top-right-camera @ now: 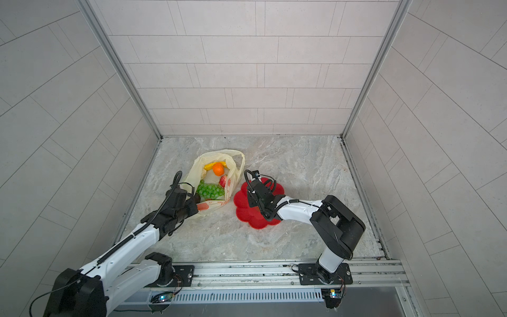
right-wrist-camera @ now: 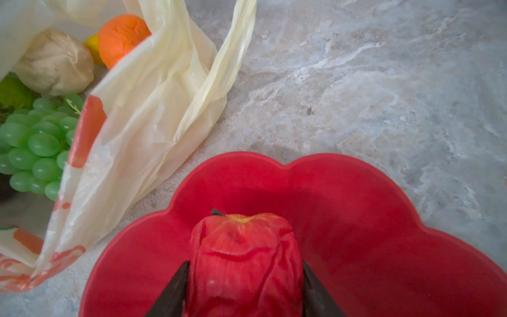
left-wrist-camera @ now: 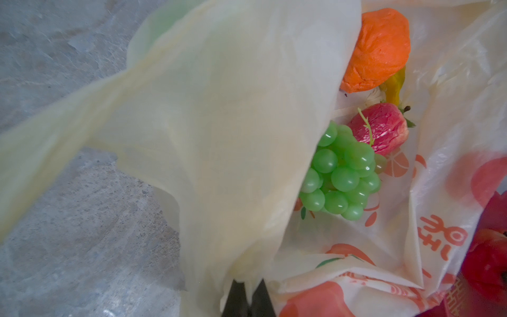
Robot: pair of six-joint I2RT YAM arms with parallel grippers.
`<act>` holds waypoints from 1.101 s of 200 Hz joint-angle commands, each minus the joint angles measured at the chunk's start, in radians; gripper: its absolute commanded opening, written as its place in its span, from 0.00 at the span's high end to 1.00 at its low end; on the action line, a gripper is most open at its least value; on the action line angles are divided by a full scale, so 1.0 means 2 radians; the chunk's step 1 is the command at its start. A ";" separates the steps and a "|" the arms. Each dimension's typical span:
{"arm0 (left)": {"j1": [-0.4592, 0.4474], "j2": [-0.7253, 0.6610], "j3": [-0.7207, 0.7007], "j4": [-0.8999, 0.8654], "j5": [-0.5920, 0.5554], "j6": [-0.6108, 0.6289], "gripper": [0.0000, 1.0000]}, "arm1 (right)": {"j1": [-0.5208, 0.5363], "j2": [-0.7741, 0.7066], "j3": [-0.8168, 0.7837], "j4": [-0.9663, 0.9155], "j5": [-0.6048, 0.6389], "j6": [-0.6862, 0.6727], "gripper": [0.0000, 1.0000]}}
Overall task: Take fruits out of the plastic bag
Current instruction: Place the fruit on the plate.
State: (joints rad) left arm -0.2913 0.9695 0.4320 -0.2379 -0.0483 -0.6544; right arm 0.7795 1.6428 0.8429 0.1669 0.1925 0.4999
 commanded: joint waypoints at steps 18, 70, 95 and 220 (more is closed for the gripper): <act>-0.002 -0.008 0.011 -0.007 -0.009 0.007 0.97 | 0.001 0.013 0.000 0.022 0.020 0.010 0.48; -0.002 -0.011 0.010 -0.010 -0.010 0.006 0.97 | 0.001 0.020 -0.012 0.029 0.021 0.022 0.41; -0.001 -0.012 0.010 -0.010 -0.011 0.007 0.97 | 0.001 0.021 -0.013 0.026 0.027 0.026 0.33; -0.002 -0.012 0.009 -0.011 -0.014 0.005 0.97 | 0.001 -0.034 -0.007 -0.014 0.031 0.031 0.27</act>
State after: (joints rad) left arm -0.2913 0.9562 0.4320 -0.2420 -0.0574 -0.6537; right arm 0.7795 1.6375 0.8185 0.1944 0.2329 0.5404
